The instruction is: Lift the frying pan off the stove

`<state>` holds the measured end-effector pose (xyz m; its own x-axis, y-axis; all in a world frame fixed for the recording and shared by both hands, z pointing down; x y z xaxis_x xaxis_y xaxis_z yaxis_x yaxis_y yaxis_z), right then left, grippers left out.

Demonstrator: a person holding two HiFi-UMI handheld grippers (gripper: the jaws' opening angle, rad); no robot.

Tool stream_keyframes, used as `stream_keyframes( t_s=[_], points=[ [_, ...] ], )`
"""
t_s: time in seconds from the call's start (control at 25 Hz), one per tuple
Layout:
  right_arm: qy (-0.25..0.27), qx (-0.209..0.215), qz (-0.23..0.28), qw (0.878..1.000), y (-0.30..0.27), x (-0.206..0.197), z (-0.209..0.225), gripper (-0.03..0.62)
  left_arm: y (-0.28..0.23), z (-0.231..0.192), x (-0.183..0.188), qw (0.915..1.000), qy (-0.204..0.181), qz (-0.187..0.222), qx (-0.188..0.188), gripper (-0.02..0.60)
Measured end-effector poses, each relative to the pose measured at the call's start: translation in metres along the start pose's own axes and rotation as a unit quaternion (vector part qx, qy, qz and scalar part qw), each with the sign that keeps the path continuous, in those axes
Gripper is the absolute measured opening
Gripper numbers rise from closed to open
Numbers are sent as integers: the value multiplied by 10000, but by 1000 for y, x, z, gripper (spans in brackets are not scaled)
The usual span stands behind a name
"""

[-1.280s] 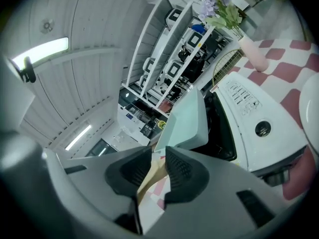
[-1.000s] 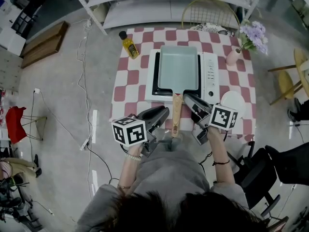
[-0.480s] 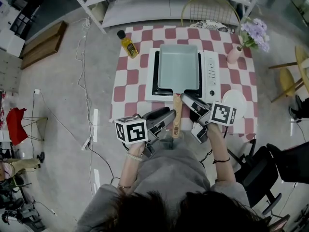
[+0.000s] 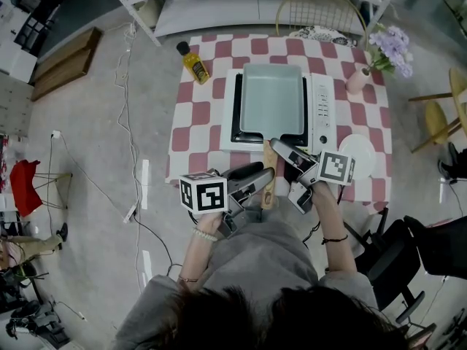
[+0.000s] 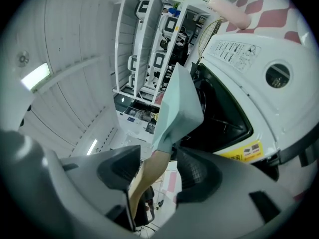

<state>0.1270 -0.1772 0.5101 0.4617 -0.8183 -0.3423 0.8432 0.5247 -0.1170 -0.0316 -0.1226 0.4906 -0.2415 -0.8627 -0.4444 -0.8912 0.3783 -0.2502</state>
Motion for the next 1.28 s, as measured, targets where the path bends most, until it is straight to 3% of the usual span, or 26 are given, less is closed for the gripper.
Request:
stream_keyframes(
  t_s=[0.36, 1.12, 1.28],
  points=[
    [-145, 302, -135, 9993, -14, 2, 2, 235, -5, -1, 3, 9998, 59, -160, -91, 213],
    [-389, 666, -532, 9956, -34, 5, 5, 233, -25, 0, 4, 9940, 48, -923, -587, 212],
    [-361, 725, -606, 9949, -35, 5, 4, 206, -27, 2, 5, 9930, 28, -996, -640, 206]
  ],
)
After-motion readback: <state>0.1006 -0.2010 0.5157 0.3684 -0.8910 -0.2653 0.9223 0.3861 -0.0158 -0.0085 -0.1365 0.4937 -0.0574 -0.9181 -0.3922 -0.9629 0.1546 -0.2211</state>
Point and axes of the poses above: the fingertips, and each gripper's own axes: y backward along the fingers, z to its right, x out of its top, the point moved 8 cm from there along y, backward along the fingers, and after that the axes turned 2 degrees about y, right-handed, at the moved point
